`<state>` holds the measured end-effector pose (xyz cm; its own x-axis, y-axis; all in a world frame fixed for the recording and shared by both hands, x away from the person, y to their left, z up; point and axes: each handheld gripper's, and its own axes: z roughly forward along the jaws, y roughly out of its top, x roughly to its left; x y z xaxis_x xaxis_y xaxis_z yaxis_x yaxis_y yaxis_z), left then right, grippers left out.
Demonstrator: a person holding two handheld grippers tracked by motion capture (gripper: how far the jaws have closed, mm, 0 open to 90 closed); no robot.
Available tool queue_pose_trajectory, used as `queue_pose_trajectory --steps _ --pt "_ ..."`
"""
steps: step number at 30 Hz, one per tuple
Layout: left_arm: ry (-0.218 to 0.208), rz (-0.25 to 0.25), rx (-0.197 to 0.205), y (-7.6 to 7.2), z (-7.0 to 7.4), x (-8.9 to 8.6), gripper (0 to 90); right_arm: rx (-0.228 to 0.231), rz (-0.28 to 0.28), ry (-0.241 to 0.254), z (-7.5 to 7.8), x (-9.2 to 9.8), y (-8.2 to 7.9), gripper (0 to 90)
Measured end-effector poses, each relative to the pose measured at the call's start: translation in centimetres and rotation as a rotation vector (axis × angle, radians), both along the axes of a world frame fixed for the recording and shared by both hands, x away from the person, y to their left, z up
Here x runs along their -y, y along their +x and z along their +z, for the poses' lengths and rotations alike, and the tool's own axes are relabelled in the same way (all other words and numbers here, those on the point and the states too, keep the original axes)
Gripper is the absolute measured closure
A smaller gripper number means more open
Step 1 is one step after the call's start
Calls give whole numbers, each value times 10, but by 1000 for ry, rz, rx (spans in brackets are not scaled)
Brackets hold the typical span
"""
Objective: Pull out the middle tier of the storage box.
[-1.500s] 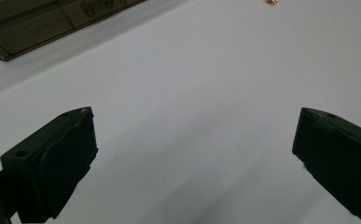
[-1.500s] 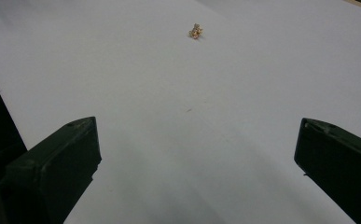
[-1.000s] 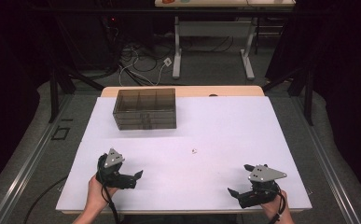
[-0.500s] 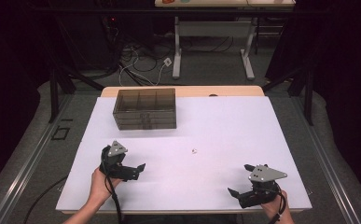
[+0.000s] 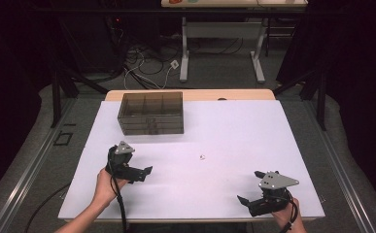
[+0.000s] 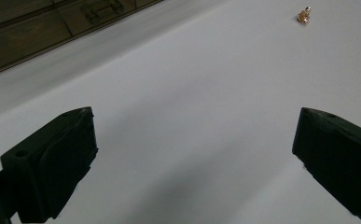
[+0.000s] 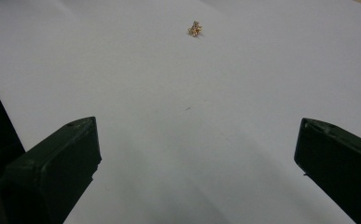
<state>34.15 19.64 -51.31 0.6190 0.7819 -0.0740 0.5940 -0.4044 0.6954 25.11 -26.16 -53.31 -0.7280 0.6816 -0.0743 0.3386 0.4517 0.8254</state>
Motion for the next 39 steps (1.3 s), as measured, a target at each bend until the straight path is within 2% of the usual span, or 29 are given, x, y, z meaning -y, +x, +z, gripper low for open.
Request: queue_pose_trajectory --steps 10,21,22,33,36,39 --pt "28 -14 -9 16 7 0 0 2 2 4 0 0 0 0" --pt "38 -17 -39 28 14 1 0 -5 2 3 0 -2 -1 0" --pt "35 -8 -24 29 14 2 0 -4 1 0 0 -2 -1 0" --pt "17 4 -72 41 19 6 0 -5 2 0 -1 -1 0 0" --pt "4 10 -98 46 20 8 0 -12 2 -5 0 -1 -1 0" --pt "-3 8 -131 51 22 8 0 1 5 -6 0 -2 -1 0"
